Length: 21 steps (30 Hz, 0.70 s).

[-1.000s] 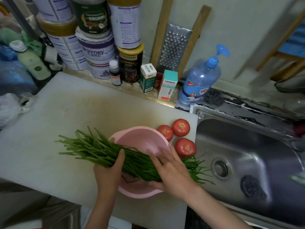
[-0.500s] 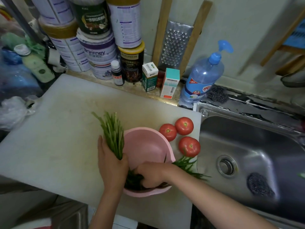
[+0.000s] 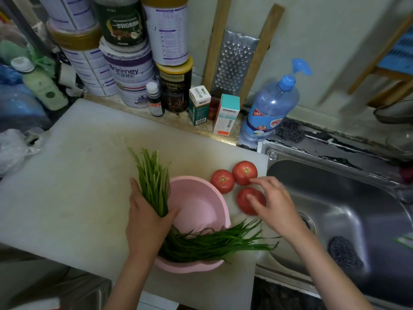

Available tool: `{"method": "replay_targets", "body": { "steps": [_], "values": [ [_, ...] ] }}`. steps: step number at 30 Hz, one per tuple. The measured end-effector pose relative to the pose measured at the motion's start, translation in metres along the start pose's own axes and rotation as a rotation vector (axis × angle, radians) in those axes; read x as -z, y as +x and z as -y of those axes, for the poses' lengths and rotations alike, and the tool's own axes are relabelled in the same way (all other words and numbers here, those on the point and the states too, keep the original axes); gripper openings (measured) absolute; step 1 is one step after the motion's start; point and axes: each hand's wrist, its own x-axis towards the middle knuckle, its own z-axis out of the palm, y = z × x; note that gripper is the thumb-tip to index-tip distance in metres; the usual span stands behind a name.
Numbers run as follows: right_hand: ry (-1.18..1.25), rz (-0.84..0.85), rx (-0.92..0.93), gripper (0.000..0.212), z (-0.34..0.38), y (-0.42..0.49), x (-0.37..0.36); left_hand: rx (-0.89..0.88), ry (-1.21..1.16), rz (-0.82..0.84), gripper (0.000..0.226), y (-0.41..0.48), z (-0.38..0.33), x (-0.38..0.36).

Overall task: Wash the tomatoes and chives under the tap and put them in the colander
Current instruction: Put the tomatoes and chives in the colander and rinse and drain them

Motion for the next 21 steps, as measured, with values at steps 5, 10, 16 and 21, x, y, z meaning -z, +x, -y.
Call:
{"method": "replay_targets", "body": {
  "steps": [5,10,16,21],
  "values": [
    [-0.062,0.264,-0.228,0.073,-0.02,0.008,-0.028,0.024,0.031,0.052,0.12,-0.002,0.006,0.005],
    [-0.073,0.145,-0.211,0.063,-0.01,0.01,-0.022,0.087,0.006,0.089,0.111,-0.006,0.017,0.006],
    [0.089,0.18,0.156,0.065,0.06,0.001,0.008,0.105,-0.004,0.1,0.096,-0.007,0.017,0.0],
    [-0.307,0.488,0.404,0.071,0.075,0.004,-0.058,0.114,0.042,0.122,0.074,-0.009,0.013,0.001]
  ]
}}
